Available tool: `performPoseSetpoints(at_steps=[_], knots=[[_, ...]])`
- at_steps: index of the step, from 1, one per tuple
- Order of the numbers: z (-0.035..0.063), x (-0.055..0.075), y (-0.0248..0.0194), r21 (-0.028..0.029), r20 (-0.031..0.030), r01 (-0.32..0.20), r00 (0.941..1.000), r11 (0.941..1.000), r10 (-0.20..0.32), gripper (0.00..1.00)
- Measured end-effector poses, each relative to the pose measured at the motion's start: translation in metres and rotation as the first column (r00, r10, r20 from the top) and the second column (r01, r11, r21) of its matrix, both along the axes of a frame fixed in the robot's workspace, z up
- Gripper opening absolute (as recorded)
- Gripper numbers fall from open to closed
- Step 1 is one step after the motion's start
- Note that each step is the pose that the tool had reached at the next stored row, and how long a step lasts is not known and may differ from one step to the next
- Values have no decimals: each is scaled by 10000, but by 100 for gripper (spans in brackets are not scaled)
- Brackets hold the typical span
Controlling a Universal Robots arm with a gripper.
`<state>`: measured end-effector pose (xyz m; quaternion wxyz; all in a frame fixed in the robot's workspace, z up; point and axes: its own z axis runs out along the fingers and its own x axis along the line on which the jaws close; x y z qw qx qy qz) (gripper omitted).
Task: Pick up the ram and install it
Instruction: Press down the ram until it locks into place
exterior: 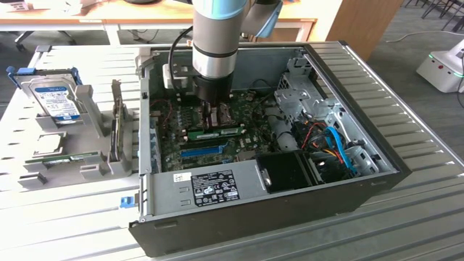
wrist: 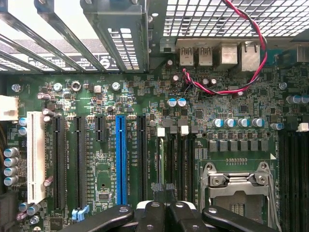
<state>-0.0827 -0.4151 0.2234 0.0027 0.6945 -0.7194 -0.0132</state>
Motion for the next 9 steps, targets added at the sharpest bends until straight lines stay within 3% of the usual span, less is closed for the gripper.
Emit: performPoseSetpoints(at_steps=[9], knots=[[-5,0,0,2,0,1,10000,10000,-1,11]])
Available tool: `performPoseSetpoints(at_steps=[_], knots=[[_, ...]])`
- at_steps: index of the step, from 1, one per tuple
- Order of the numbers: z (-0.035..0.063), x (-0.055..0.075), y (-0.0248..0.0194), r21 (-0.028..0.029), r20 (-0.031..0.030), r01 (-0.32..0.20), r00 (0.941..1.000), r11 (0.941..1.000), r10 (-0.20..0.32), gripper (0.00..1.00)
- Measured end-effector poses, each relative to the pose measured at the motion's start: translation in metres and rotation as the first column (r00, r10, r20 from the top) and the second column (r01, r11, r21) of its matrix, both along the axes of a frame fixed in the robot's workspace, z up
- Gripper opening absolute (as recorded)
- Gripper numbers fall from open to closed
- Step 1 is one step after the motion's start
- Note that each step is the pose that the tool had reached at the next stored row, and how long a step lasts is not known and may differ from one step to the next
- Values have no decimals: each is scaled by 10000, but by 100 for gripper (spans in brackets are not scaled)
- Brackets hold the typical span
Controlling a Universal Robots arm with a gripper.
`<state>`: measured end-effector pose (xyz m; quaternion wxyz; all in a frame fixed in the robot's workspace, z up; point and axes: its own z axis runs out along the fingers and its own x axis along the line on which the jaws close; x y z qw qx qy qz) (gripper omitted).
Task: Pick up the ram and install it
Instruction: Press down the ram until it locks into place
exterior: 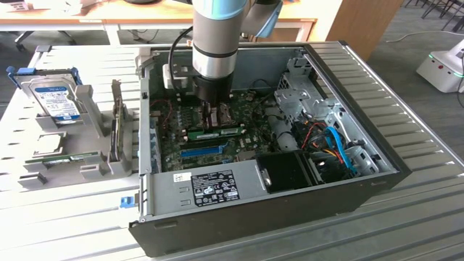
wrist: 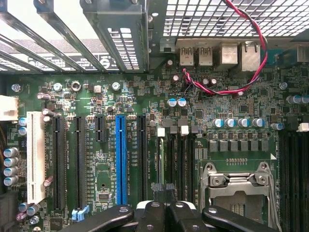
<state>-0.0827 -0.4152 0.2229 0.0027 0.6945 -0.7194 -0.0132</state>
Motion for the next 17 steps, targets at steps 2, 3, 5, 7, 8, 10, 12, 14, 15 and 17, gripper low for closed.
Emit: performPoseSetpoints(at_steps=[2,3,5,7,8,10,12,14,15,17], knots=[[-4,0,0,1,0,0,10000,10000,0,11],[-4,0,0,1,0,0,10000,10000,0,11],[-4,0,0,0,0,0,10000,10000,0,11],[-4,0,0,0,1,0,10000,10000,0,11],[-4,0,0,1,0,0,10000,10000,0,11],[-6,0,0,-2,0,0,10000,10000,0,11],[-7,0,0,-1,0,0,10000,10000,0,11],[-7,0,0,0,0,0,10000,10000,0,11],[-7,0,0,0,0,0,10000,10000,0,11],[-10,0,0,0,0,-1,10000,10000,1,11]])
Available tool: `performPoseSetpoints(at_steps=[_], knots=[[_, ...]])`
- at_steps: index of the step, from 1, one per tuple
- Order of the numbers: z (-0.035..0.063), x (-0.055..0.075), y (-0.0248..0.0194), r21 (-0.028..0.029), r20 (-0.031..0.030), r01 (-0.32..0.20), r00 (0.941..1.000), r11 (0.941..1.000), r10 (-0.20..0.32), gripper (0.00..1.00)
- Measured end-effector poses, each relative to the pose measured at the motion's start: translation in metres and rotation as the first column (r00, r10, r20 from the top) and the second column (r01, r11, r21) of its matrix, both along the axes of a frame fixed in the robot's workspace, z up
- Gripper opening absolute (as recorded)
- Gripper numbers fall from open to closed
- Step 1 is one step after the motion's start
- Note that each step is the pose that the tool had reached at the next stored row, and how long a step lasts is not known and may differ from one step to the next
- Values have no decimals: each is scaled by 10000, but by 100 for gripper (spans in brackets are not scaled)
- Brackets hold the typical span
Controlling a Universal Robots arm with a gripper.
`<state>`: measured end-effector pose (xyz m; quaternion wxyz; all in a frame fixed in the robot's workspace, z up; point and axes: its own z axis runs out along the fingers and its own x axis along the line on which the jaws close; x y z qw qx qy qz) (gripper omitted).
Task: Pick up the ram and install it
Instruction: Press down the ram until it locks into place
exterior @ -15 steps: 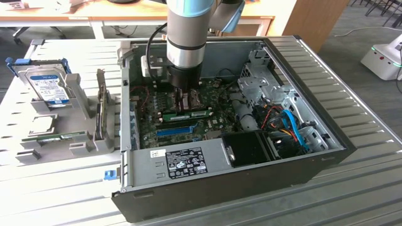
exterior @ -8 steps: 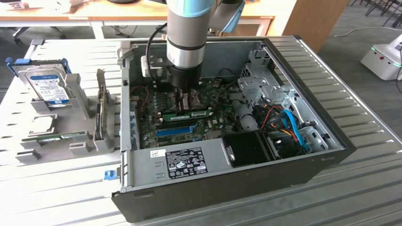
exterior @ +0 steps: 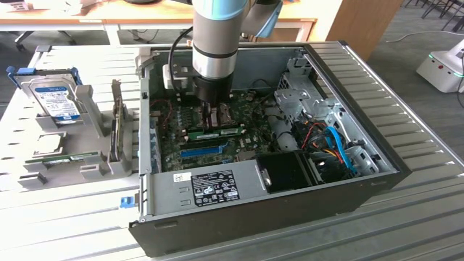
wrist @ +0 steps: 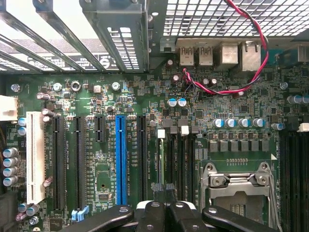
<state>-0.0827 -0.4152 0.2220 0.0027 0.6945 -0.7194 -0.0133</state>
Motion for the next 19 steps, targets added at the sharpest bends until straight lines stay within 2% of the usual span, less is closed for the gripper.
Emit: performPoseSetpoints(at_steps=[10,12,19], knots=[[9,2,3,9,16,0,10000,10000,0,11],[44,1,1,-11,2,-1,10000,10000,1,11],[194,1,0,-18,0,0,10000,10000,0,11]])
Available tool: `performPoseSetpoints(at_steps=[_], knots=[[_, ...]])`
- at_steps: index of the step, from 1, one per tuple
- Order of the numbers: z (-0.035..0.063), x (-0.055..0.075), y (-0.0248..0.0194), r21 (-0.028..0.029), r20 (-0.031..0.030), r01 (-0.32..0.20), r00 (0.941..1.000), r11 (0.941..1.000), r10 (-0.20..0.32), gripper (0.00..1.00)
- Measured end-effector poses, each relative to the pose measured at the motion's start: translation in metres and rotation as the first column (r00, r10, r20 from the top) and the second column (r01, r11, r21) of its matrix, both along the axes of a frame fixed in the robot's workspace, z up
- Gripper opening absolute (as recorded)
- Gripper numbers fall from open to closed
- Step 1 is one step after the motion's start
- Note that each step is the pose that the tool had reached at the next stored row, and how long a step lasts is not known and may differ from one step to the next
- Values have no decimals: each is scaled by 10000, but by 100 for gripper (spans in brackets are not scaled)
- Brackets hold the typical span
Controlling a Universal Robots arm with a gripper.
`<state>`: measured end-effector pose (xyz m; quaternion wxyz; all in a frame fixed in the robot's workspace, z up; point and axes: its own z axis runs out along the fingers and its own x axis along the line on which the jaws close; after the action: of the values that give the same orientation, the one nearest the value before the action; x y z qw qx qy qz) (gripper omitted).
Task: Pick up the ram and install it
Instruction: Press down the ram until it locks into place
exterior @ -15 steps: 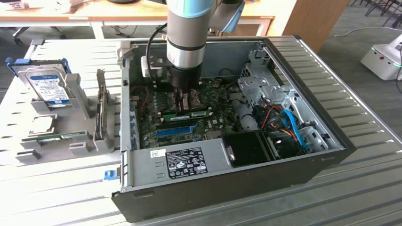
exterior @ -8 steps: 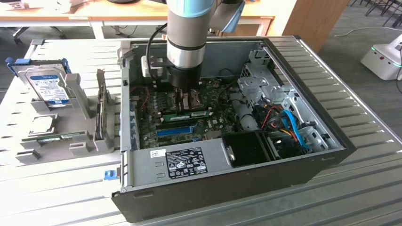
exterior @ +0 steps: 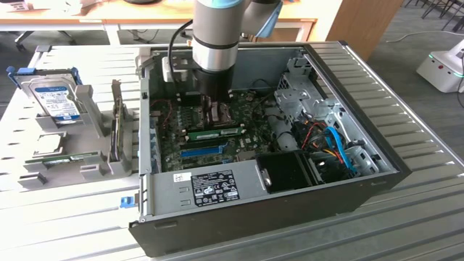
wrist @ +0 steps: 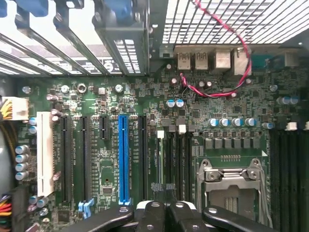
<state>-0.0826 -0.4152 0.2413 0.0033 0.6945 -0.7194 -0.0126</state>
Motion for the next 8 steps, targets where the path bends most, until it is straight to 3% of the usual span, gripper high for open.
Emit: performPoseSetpoints(at_steps=[8], knots=[[191,0,0,-6,0,0,10000,10000,0,11]])
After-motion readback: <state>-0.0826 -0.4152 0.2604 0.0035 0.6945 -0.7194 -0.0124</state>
